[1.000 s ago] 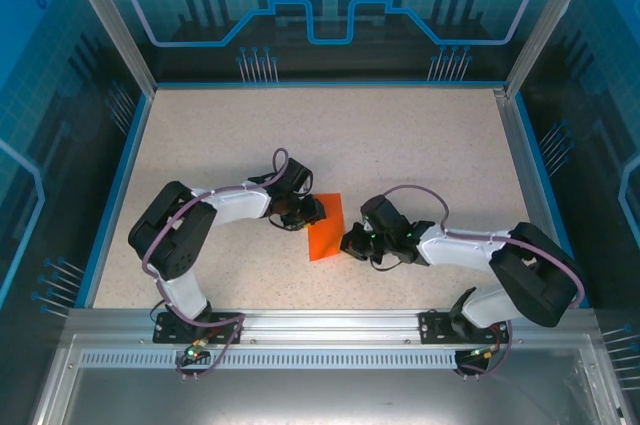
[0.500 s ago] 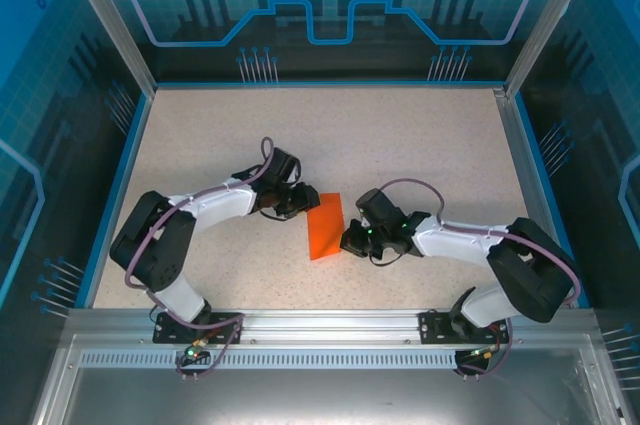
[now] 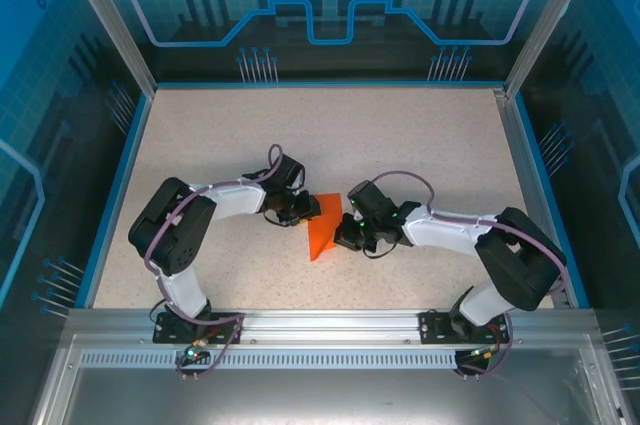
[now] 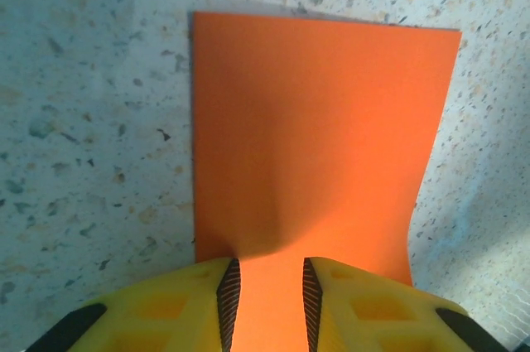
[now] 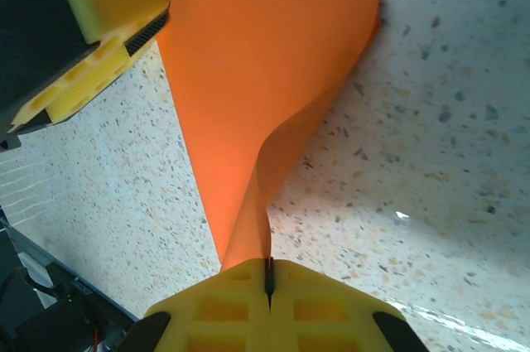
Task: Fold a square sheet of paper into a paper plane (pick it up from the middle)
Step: Third fold the triangle at the center of the table.
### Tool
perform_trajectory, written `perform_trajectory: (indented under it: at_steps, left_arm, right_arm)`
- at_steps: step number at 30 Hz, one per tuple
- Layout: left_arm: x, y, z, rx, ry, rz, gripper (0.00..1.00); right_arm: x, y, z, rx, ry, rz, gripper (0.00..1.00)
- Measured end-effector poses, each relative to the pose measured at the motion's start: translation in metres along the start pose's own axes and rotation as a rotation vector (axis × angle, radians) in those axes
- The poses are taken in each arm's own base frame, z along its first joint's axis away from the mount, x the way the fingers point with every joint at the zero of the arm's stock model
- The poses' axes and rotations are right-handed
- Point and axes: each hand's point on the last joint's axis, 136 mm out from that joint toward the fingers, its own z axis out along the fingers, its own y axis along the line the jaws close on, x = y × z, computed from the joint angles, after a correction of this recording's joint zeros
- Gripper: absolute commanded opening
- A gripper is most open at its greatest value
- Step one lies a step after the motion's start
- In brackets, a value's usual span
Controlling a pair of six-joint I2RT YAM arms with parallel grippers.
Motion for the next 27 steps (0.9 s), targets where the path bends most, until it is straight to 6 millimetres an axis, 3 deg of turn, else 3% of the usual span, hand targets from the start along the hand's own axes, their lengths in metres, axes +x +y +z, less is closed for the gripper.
perform_trajectory:
  at_steps: [7, 27]
  left_arm:
    - [0.000, -0.001, 0.001, 0.006, 0.005, -0.001, 0.30]
    - [0.000, -0.001, 0.001, 0.006, 0.006, -0.002, 0.30]
  right_arm:
    - [-0.009, 0.016, 0.008, -0.012, 0.009, -0.022, 0.01]
    - [-0.016, 0.015, 0.033, -0.004, 0.010, -0.026, 0.05]
